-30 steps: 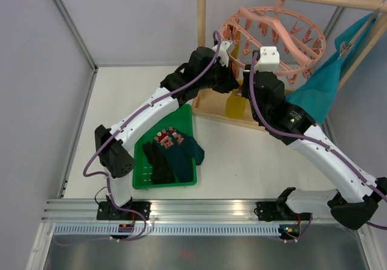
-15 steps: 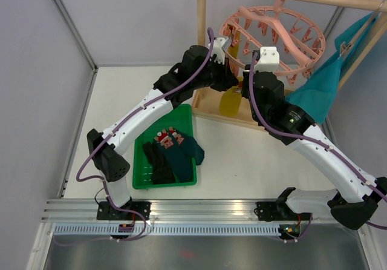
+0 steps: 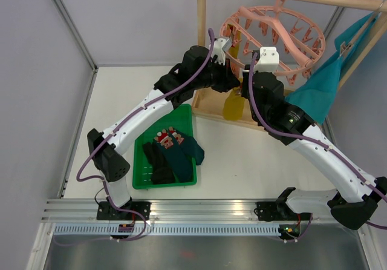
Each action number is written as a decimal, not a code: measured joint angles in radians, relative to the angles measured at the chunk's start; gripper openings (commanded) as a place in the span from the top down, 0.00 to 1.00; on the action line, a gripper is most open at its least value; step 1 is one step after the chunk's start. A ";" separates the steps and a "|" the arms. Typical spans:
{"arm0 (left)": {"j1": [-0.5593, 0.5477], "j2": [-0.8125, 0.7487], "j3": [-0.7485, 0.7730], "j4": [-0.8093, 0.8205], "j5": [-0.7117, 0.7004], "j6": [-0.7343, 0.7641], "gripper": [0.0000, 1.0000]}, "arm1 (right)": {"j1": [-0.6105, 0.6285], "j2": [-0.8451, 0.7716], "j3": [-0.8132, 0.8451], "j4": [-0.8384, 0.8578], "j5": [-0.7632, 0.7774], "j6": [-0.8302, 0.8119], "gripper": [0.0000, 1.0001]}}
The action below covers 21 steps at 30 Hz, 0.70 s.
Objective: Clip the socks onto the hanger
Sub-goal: Clamp the sock onto the hanger.
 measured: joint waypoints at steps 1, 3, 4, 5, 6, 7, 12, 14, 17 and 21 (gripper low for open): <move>0.000 0.000 0.000 0.000 0.000 -0.001 0.98 | 0.000 0.000 -0.001 0.000 0.000 0.000 1.00; 0.000 0.000 -0.002 0.001 0.003 -0.003 0.98 | 0.000 0.000 -0.002 0.000 0.000 0.000 1.00; 0.000 0.000 -0.002 0.001 0.003 -0.004 0.98 | 0.000 0.000 -0.002 0.000 0.000 0.000 1.00; 0.000 -0.001 -0.002 0.002 0.003 -0.004 0.98 | 0.000 0.000 -0.002 0.000 0.000 0.000 1.00; 0.000 -0.001 -0.003 0.003 0.003 -0.005 0.98 | 0.000 0.000 -0.002 0.000 0.000 0.000 1.00; 0.000 -0.002 -0.003 0.004 0.003 -0.006 0.98 | 0.000 0.000 -0.003 0.000 0.000 0.000 1.00; 0.000 -0.011 -0.008 0.015 0.003 -0.016 0.98 | 0.000 0.000 -0.011 0.008 0.000 0.000 1.00; 0.000 -0.015 -0.009 0.021 0.005 -0.022 0.98 | 0.000 0.000 -0.016 0.010 0.000 0.000 1.00; 0.005 -0.022 -0.013 0.029 0.015 -0.034 0.98 | 0.000 -0.001 -0.023 0.016 0.000 -0.001 1.00; 0.010 -0.026 -0.016 0.042 0.026 -0.044 0.98 | 0.000 -0.007 -0.031 0.022 0.000 -0.002 1.00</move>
